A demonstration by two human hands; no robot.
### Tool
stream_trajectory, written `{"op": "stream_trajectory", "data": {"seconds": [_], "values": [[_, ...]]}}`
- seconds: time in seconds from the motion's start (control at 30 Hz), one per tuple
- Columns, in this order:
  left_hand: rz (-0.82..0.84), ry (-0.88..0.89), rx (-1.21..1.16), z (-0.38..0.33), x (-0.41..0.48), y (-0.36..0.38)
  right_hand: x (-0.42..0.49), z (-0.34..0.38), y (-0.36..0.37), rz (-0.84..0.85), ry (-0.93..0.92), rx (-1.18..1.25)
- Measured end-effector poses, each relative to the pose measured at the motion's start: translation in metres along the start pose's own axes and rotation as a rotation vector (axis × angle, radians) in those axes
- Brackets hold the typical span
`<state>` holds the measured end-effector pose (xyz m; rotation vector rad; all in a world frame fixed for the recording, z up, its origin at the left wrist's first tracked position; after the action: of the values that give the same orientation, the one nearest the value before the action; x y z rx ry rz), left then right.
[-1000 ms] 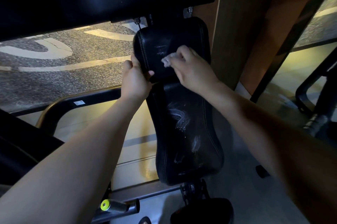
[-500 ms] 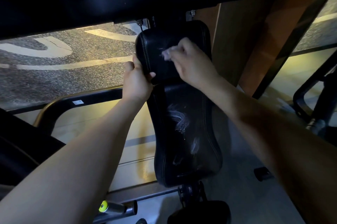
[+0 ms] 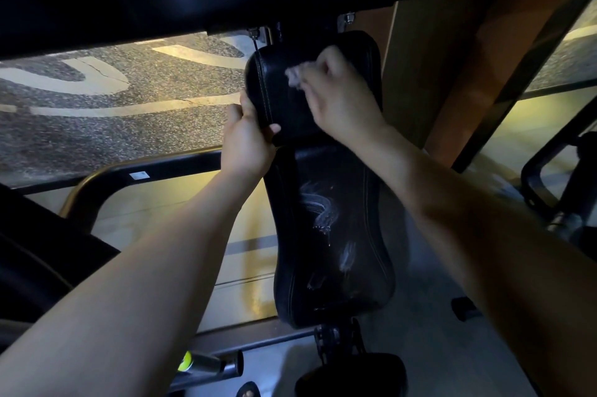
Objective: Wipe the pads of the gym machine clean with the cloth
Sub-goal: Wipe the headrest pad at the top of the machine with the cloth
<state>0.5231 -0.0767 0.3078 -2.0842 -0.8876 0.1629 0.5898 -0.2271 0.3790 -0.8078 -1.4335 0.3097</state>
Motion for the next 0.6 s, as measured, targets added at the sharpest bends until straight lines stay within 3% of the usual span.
{"op": "stream_trajectory", "data": {"seconds": [0.17, 0.37, 0.6], "values": [[-0.004, -0.001, 0.003, 0.0, 0.0, 0.001, 0.006, -0.003, 0.009, -0.097, 0.13, 0.0], [-0.02, 0.037, 0.019, 0.001, 0.0, -0.001, -0.02, 0.017, 0.023, 0.13, -0.057, 0.006], [0.001, 0.016, 0.008, 0.002, 0.001, 0.0, 0.016, -0.001, 0.007, -0.054, 0.104, 0.005]]}}
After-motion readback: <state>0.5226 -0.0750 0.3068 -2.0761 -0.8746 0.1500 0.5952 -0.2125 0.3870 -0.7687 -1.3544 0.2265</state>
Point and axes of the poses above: each hand's wrist, its own x-axis towards the middle knuckle, its own y-axis out of the palm, z = x × y, the point moved 7 cm from there along x, towards the middle knuckle, and after that the axes turned 11 degrees about -y, right-handed, at the moved point
